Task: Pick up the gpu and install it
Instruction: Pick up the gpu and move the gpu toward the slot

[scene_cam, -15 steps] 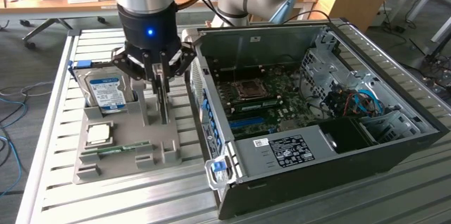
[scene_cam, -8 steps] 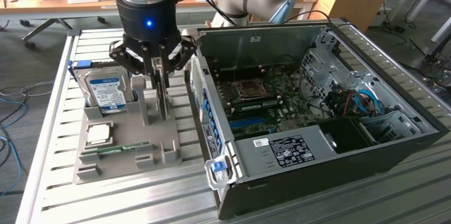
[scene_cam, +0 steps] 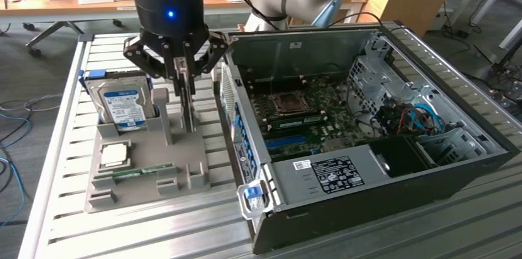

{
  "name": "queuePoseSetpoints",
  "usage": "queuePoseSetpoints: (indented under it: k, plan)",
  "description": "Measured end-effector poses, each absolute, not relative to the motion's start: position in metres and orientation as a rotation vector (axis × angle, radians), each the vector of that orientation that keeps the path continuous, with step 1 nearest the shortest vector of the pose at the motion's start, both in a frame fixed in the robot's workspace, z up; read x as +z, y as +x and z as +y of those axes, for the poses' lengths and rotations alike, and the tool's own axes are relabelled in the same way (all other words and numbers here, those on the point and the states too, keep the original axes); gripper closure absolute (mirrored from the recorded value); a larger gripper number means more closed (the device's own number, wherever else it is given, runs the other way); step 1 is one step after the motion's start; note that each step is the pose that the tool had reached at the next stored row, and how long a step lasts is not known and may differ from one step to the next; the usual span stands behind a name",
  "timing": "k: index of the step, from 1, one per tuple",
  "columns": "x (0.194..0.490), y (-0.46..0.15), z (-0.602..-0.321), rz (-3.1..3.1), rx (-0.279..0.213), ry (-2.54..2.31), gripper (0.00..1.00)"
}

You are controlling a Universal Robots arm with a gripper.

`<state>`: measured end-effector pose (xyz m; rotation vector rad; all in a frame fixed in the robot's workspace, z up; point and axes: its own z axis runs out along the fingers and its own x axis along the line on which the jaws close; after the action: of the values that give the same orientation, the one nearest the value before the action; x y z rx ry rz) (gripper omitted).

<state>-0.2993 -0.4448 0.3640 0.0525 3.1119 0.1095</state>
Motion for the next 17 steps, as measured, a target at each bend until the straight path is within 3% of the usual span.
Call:
queuePoseSetpoints:
  k: [17]
  plan:
    - [0.376, -0.299, -0.445, 3.112, 0.109, 0.053, 0.73]
